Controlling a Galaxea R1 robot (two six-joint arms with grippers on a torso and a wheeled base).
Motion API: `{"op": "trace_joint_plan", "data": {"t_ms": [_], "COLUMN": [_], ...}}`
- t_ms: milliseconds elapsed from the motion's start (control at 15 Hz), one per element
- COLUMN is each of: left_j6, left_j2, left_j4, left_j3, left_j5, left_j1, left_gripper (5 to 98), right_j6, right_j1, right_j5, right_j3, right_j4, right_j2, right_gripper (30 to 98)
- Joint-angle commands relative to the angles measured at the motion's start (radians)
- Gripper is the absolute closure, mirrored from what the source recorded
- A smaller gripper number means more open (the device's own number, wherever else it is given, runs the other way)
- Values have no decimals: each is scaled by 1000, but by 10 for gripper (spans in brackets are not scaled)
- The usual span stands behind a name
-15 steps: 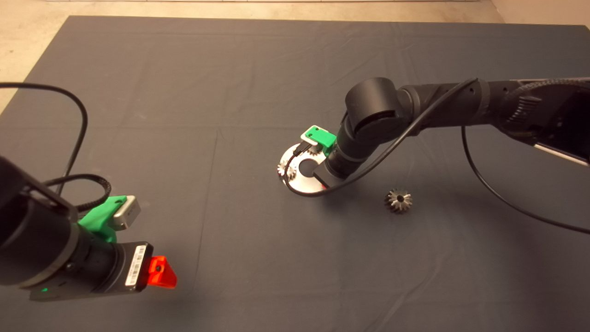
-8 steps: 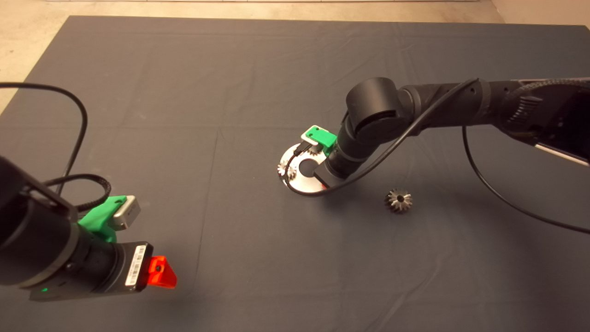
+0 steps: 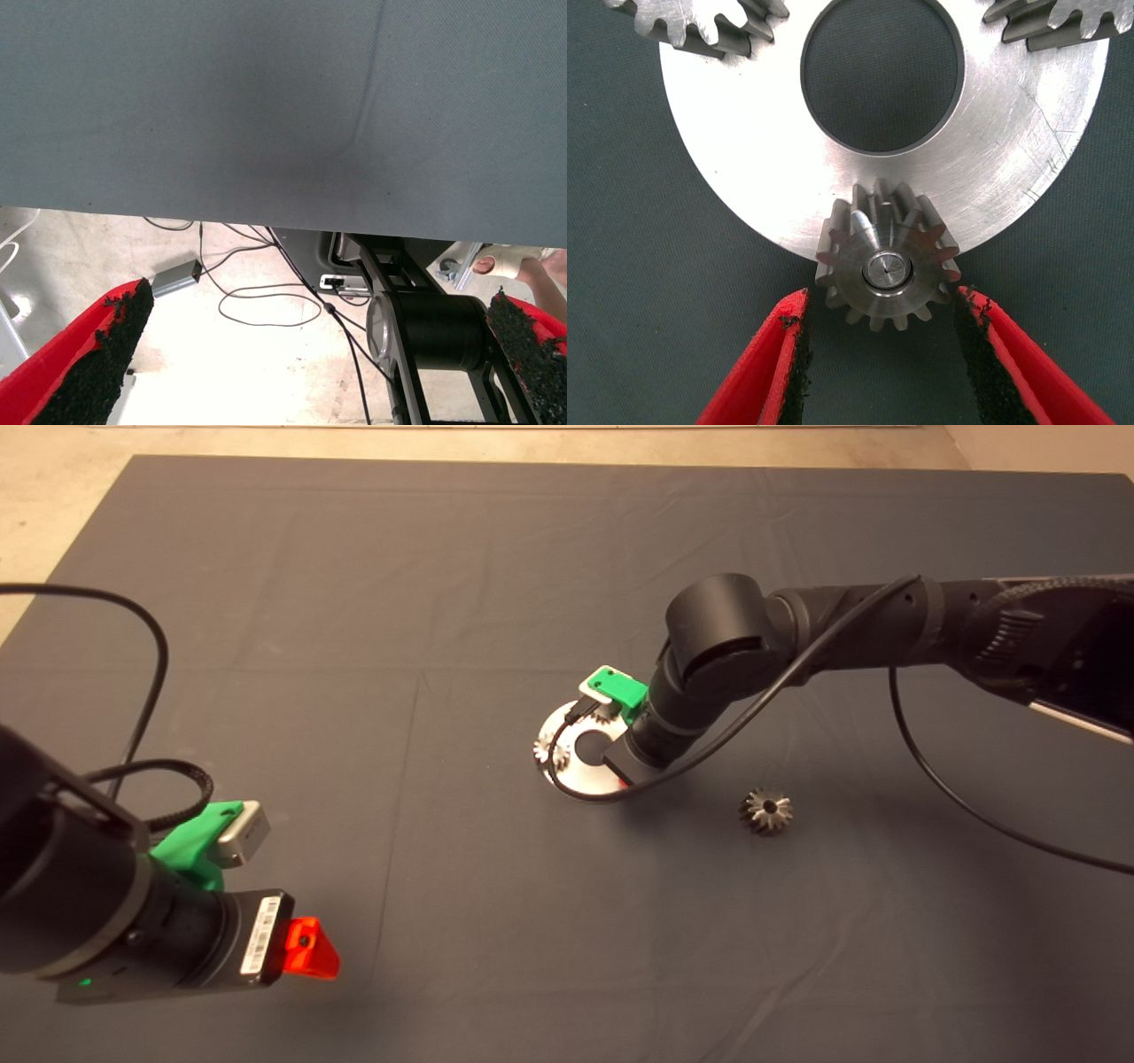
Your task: Remove an incorrectly installed larger gear and replace it with the correct smaller gear
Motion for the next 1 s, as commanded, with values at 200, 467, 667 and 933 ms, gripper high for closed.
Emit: {"op": "trace_joint_plan", "data": {"t_ms": [200,467,667,933], "left_j6": [-4,-2,-1,-3], "left_j2": [-4,-4,-1,-10], "left_j4": [-20,-20,-20,-20], "left_j3": [15,15,15,13], "left_j5": [124,126,123,124], "left_j1": [-4,-3,-3,-4], "left_gripper": [59,59,59,59], "right_j6": [6,9,69,223], "right_j1": [28,87,140,223], "right_j5": [-58,-94,-100,-100], "right_j3": [15,90,166,312], "right_j4": [-20,-12,51,216], "right_j2": [2,-34,-94,-233], "right_gripper": [802,761,727,708]}}
